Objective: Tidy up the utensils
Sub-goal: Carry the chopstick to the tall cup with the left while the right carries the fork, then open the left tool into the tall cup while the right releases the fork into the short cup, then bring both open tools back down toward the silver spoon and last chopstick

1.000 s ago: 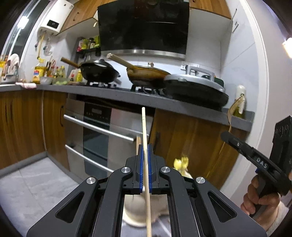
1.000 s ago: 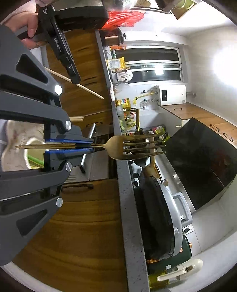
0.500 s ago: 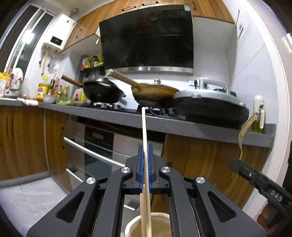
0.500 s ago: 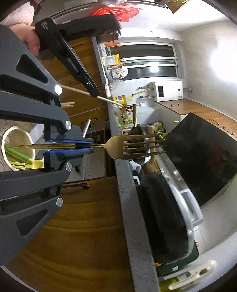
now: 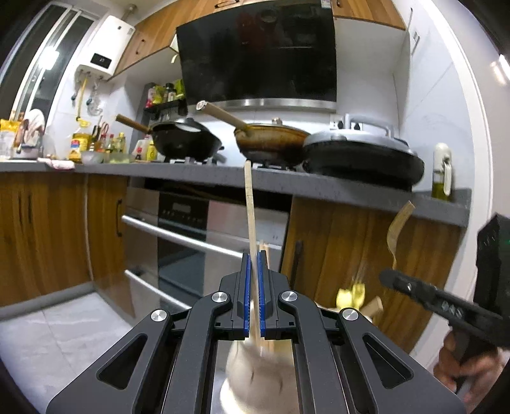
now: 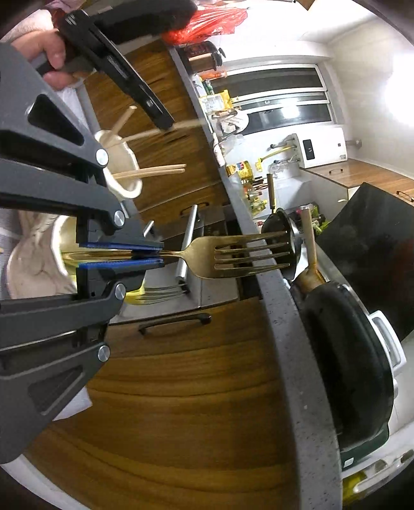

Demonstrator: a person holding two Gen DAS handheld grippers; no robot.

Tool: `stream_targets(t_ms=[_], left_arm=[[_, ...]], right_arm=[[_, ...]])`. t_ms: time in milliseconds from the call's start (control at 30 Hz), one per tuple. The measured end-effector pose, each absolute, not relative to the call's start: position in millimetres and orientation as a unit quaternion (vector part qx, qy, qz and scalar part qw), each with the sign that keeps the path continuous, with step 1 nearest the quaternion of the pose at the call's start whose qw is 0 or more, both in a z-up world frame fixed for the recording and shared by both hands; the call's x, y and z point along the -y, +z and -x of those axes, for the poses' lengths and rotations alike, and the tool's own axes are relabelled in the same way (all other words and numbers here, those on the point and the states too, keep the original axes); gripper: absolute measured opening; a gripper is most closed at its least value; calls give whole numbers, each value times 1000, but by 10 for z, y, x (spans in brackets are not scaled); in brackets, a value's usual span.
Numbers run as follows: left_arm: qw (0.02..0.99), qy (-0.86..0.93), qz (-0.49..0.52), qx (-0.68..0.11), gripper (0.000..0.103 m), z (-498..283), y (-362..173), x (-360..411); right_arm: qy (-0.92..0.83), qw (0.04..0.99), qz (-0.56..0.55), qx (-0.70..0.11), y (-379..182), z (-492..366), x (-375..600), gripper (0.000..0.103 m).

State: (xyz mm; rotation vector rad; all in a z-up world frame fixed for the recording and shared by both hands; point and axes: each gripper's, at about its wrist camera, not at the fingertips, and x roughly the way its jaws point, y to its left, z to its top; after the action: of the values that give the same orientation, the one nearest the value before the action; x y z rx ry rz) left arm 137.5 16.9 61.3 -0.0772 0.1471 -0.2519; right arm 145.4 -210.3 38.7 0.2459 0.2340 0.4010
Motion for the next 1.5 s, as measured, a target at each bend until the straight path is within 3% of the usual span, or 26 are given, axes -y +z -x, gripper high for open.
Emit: stream_targets(t_ms=[533,733,833,933,1000,1167,1200,1367,1433,1500], left_arm=[[984,-125,31,-127,5,-1315,436,-194],[985,-121,21,-124,10,-1300,424,-171],[985,-118,19,-122,17,-1284,427,-162],[986,-114,20,-119,31,-1277,437,-167],[987,-109,21,-116,42,-1266,433,-178],[990,-92,27,-105,72,-1235,455,-216],[990,-89,30,-102,77,-1219,460,-228],[992,-71,37,-98,89,-1172,451,-275],[993,-61,37,-96,93,-1152,441,-287],[994,-53,33,-93,95,-1118,421,-278]], right_arm=[[173,970,-104,-133,228,-1432,2036,6],[154,971,-116,-142,193,-1518,2109,7],[146,971,-116,-147,183,-1522,2106,7],[144,972,-115,-146,188,-1511,2110,8],[138,974,-109,-140,200,-1487,2101,14],[127,976,-106,-138,205,-1450,2107,45],[126,976,-106,-139,204,-1445,2107,46],[121,976,-107,-144,209,-1420,2116,70],[118,977,-108,-144,218,-1375,2129,93],[108,979,-107,-138,231,-1335,2150,98]])
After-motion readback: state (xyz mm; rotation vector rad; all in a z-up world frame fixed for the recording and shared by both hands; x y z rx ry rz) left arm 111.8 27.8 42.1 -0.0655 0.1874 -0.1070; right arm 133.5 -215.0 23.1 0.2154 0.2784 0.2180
